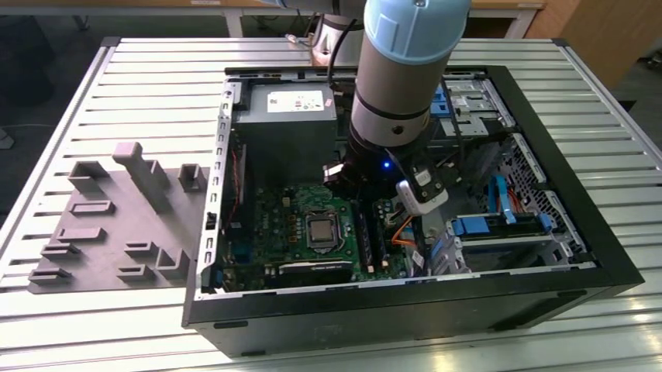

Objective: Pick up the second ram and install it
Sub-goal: 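Insert the second ram into the second slot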

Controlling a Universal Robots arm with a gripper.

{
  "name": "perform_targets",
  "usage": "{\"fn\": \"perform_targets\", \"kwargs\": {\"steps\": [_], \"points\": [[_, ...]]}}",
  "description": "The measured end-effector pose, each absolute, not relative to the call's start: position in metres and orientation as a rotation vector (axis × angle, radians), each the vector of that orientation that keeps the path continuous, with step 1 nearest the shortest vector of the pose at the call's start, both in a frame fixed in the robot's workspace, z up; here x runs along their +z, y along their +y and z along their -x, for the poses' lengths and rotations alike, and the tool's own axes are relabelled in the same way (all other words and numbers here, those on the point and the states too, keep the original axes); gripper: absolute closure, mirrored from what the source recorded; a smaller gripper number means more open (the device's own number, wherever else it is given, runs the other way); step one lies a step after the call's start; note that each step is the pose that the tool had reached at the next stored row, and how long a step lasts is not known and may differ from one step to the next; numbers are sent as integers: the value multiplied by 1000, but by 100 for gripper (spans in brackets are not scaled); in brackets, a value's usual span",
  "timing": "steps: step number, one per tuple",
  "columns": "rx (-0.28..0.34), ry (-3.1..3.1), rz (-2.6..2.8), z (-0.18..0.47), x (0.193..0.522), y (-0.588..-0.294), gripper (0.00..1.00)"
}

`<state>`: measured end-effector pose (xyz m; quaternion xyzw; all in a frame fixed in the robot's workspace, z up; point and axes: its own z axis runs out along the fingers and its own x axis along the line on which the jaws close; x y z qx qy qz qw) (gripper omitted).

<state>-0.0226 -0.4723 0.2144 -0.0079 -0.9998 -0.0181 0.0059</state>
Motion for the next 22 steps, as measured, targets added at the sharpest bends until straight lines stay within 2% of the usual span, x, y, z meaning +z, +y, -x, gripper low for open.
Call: {"fn": "perform_targets", "kwargs": {"steps": [22], "points": [[-57, -3133, 25, 23, 219, -469, 81]]}}
